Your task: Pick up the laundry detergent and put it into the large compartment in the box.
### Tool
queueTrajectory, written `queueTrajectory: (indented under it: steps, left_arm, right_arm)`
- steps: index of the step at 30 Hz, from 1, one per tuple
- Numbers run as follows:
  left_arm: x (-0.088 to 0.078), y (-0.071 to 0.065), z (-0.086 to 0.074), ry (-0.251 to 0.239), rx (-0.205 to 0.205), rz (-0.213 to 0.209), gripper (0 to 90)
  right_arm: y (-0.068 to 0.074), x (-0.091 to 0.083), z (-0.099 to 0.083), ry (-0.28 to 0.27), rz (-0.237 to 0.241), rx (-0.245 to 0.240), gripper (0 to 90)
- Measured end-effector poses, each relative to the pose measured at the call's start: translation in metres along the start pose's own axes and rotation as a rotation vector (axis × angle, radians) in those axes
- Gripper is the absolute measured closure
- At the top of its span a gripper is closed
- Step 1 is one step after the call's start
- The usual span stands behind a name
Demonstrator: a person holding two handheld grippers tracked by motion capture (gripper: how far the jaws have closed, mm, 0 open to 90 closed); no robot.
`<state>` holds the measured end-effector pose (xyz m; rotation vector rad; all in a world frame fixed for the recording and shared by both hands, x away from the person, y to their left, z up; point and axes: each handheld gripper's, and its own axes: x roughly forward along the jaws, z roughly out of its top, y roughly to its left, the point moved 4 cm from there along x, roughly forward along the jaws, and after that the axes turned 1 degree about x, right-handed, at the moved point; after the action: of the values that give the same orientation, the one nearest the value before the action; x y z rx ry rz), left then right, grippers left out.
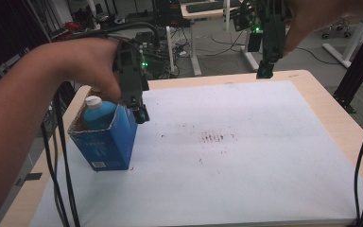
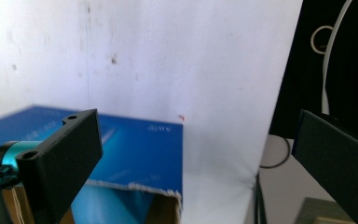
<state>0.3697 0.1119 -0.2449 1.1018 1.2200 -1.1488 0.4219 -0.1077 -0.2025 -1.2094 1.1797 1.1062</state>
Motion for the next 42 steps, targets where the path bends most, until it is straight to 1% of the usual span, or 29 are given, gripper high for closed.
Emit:
queueTrajectory:
  steps: [2,3,4,5,6,7,8,9,12,15,17,20,21,29,34,35,37,39,42]
  left_arm:
    - [0.004,0.001,0.004,-0.01,0.02,0.006,1.7]
    - [0.005,0.002,0.005,-0.014,0.031,0.001,1.7]
    - [0.005,0.002,0.005,-0.014,0.031,0.001,1.7]
    - [0.013,0.0,0.008,-0.022,0.043,-0.02,1.7]
    - [0.013,0.0,0.008,-0.022,0.043,-0.02,1.7]
    - [0.016,-0.001,0.009,-0.016,0.055,-0.029,1.7]
    - [0.019,-0.002,0.01,-0.019,0.06,-0.036,1.7]
    - [0.021,-0.003,0.01,-0.021,0.068,-0.042,1.7]
    - [0.028,-0.005,0.01,-0.016,0.08,-0.064,1.7]
    - [0.034,-0.007,0.009,-0.009,0.078,-0.072,1.7]
    - [0.038,-0.008,0.008,0.0,0.074,-0.067,1.7]
    - [0.044,-0.009,0.005,0.016,0.07,-0.067,1.7]
    - [0.045,-0.009,0.004,0.017,0.067,-0.067,1.7]
    - [0.045,-0.009,0.002,0.015,0.067,-0.049,1.7]
    - [0.047,-0.01,0.001,0.015,0.079,-0.058,1.7]
    - [0.048,-0.01,0.001,0.01,0.075,-0.058,1.7]
    - [0.049,-0.01,0.002,0.01,0.091,-0.055,1.7]
    - [0.049,-0.01,0.002,0.009,0.092,-0.057,1.7]
    - [0.049,-0.01,0.002,0.011,0.09,-0.057,1.7]
  right_arm:
    - [0.001,0.001,0.0,-0.001,0.002,-0.003,2.6]
    - [0.001,0.001,0.0,-0.001,0.002,-0.003,2.6]
    - [0.001,0.001,0.0,-0.001,0.002,-0.003,2.6]
    - [0.003,0.001,0.0,0.004,0.002,0.005,2.6]
    - [0.003,0.001,0.0,0.004,0.002,0.005,2.6]
    - [0.003,0.001,0.0,0.002,0.003,0.0,2.6]
    - [0.004,0.001,0.001,0.005,0.003,0.009,2.6]
    - [0.003,0.002,0.001,0.0,0.002,0.0,2.6]
    - [0.004,0.004,0.001,0.003,0.004,0.003,2.6]
    - [0.006,0.006,0.003,0.011,0.01,0.003,2.6]
    - [0.007,0.006,0.003,0.015,0.011,0.008,2.6]
    - [0.007,0.006,0.003,0.009,0.008,-0.001,2.6]
    - [0.008,0.004,0.003,0.007,0.007,0.003,2.6]
    - [0.007,0.005,0.003,0.003,0.007,-0.003,2.6]
    - [0.007,0.006,0.003,0.005,0.01,-0.004,2.6]
    - [0.007,0.006,0.002,0.005,0.01,-0.002,2.6]
    - [0.007,0.007,0.001,0.006,0.009,0.002,2.6]
    - [0.007,0.007,0.001,0.003,0.01,-0.002,2.6]
    - [0.007,0.007,0.0,0.004,0.011,0.004,2.6]
